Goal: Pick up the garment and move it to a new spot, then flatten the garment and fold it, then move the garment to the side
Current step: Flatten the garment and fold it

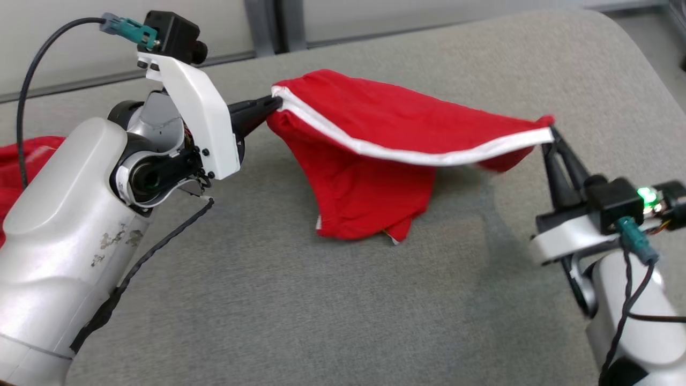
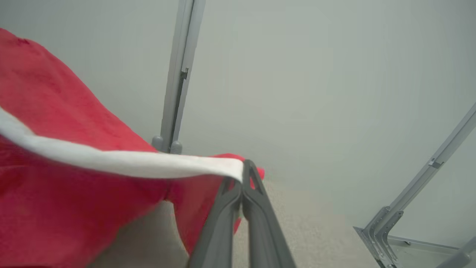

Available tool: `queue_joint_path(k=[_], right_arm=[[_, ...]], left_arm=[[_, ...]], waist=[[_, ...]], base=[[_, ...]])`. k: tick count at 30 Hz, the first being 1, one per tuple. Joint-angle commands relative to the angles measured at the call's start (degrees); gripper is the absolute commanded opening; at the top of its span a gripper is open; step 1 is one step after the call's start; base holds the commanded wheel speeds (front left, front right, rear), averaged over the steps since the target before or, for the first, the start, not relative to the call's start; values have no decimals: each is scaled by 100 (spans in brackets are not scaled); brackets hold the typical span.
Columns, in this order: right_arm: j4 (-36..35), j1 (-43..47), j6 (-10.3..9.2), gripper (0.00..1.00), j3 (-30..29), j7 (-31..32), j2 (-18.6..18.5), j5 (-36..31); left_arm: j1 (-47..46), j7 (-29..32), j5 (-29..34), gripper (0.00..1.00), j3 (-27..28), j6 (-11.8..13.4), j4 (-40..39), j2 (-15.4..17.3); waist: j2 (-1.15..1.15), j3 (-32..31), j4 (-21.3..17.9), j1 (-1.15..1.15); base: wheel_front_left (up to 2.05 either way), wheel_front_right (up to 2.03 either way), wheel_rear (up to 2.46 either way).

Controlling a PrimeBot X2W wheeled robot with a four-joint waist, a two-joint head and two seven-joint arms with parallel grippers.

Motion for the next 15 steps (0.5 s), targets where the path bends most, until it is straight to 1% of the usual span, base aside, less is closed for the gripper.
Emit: queue_joint_path(k=[1,6,7,8,12,15], right_arm=[[33,-263,-4,0,89,-34,-243,-3],[171,-825,-4,0,299,-34,-740,137],[171,-825,-4,0,299,-34,-740,137],[186,-926,-4,0,365,-33,-818,168],[166,-1229,-4,0,618,23,-1127,302],[10,-1274,-4,0,749,144,-1310,409]], left_arm=[[67,-211,-51,0,80,-6,-199,90],[74,-752,26,0,281,-2,-562,167],[74,-752,26,0,281,-2,-562,167],[66,-874,65,0,323,6,-628,180],[153,-1313,230,0,448,110,-847,168],[259,-1602,337,0,508,221,-1062,143]], waist=[[0,-447,395,0],[0,-873,730,0],[0,-873,730,0],[0,-952,790,0],[0,-1263,1031,0],[0,-1477,1189,0]], base=[[0,0,0],[0,0,0],[0,0,0],[0,0,0],[0,0,0],[0,0,0]])
